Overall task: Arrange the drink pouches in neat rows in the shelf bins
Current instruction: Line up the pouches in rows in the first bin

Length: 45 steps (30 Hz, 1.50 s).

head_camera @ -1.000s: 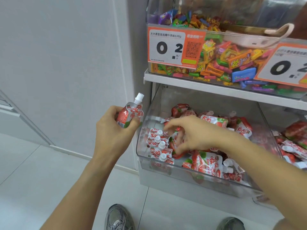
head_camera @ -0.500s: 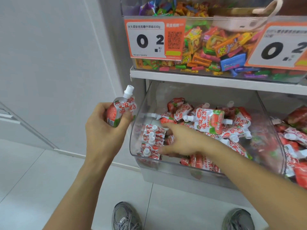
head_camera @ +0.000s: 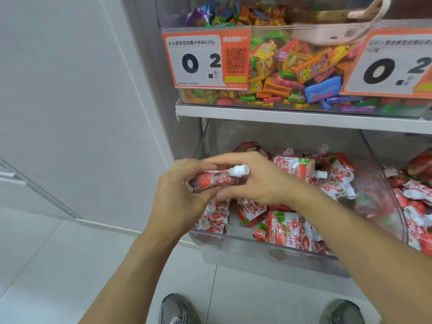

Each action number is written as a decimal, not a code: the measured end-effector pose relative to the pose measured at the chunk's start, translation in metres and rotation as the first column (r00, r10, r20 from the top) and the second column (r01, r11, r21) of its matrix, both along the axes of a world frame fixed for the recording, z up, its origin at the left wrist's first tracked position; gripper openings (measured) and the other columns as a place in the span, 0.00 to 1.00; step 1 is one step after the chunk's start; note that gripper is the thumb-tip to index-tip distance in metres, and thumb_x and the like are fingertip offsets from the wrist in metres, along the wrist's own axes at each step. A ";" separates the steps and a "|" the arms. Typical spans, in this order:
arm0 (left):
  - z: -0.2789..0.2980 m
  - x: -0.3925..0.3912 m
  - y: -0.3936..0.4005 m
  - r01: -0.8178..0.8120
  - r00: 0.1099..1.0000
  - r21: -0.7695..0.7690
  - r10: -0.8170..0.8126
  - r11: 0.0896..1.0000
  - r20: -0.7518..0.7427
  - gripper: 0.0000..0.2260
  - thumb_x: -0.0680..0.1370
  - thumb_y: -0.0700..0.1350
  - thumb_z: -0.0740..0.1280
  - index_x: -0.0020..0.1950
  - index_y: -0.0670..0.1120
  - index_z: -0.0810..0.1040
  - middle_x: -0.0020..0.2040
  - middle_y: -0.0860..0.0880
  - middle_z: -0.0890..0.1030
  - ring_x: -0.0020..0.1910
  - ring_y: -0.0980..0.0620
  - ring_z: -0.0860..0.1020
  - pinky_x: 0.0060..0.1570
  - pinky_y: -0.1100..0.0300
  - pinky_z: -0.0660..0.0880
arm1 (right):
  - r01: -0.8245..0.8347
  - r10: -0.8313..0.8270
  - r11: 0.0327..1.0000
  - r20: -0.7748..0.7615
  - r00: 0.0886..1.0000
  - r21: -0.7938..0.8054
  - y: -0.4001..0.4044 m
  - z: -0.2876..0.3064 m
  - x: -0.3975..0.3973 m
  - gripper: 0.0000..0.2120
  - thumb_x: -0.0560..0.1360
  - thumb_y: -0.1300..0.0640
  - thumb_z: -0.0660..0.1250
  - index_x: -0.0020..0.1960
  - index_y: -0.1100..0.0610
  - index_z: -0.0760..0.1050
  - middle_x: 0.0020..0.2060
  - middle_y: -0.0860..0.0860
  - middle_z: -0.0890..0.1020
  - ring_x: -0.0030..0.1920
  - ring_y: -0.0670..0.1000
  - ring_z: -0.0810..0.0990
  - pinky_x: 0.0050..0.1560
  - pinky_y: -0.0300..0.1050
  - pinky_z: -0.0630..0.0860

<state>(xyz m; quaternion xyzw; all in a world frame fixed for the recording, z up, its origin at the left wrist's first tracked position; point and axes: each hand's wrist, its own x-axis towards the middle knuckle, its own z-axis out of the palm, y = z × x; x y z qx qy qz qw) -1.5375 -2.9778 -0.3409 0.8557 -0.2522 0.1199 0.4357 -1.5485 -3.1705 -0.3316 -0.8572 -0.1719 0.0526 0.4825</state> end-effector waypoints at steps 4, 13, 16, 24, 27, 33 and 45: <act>-0.008 -0.003 0.000 -0.131 0.991 0.030 0.131 0.991 0.017 0.21 0.69 0.50 0.77 0.60 0.52 0.77 0.57 0.56 0.74 0.55 0.61 0.73 0.56 0.71 0.70 | 0.155 -0.151 0.988 0.124 0.981 -0.025 0.005 -0.007 0.002 0.24 0.68 0.56 0.80 0.63 0.48 0.81 0.56 0.41 0.84 0.57 0.36 0.80 0.60 0.38 0.77; -0.026 -0.010 0.013 -0.286 0.934 0.066 0.294 0.956 -0.203 0.11 0.73 0.40 0.70 0.54 0.51 0.79 0.43 0.58 0.82 0.40 0.59 0.80 0.36 0.78 0.70 | 0.128 -0.145 0.789 0.020 0.989 -0.601 0.009 -0.026 0.037 0.13 0.77 0.46 0.69 0.50 0.56 0.80 0.42 0.52 0.81 0.43 0.52 0.79 0.44 0.49 0.75; -0.025 -0.008 0.016 -0.264 0.941 0.048 0.269 0.963 -0.204 0.08 0.74 0.42 0.70 0.53 0.51 0.80 0.43 0.57 0.83 0.38 0.61 0.79 0.36 0.80 0.69 | 0.203 -0.222 0.823 0.028 0.975 -0.530 0.007 -0.031 0.046 0.10 0.79 0.48 0.67 0.56 0.53 0.77 0.44 0.49 0.81 0.43 0.50 0.80 0.46 0.51 0.78; -0.021 -0.007 0.013 -0.267 0.942 0.070 0.276 0.961 -0.193 0.04 0.75 0.50 0.68 0.45 0.56 0.73 0.37 0.61 0.78 0.37 0.62 0.77 0.32 0.75 0.68 | -0.110 -0.042 0.781 -0.226 0.973 -0.615 -0.006 0.005 0.075 0.18 0.79 0.60 0.64 0.67 0.47 0.76 0.64 0.44 0.79 0.61 0.47 0.78 0.64 0.45 0.74; -0.024 -0.007 0.010 -0.269 0.943 0.074 0.278 0.960 -0.182 0.04 0.76 0.51 0.68 0.44 0.55 0.74 0.37 0.59 0.79 0.37 0.61 0.77 0.32 0.74 0.68 | 0.054 -0.143 0.726 -0.074 0.987 -0.686 -0.007 -0.009 0.097 0.21 0.79 0.55 0.68 0.71 0.51 0.71 0.68 0.50 0.76 0.65 0.52 0.76 0.65 0.44 0.72; -0.021 -0.006 0.010 -0.273 0.942 0.024 0.272 0.962 -0.194 0.09 0.78 0.56 0.61 0.46 0.53 0.77 0.37 0.59 0.79 0.36 0.61 0.78 0.35 0.67 0.73 | -0.180 -0.066 0.596 -0.272 0.960 -0.783 -0.007 -0.028 0.119 0.27 0.72 0.55 0.76 0.69 0.54 0.72 0.64 0.50 0.78 0.60 0.55 0.78 0.61 0.54 0.77; -0.027 -0.003 0.020 -0.243 0.921 -0.048 0.215 0.969 -0.323 0.02 0.77 0.50 0.67 0.48 0.56 0.79 0.39 0.62 0.81 0.37 0.68 0.79 0.30 0.72 0.74 | -0.058 -0.016 0.904 -0.168 0.986 -0.424 -0.013 -0.020 0.084 0.19 0.71 0.65 0.71 0.55 0.46 0.76 0.56 0.46 0.80 0.55 0.49 0.81 0.59 0.53 0.79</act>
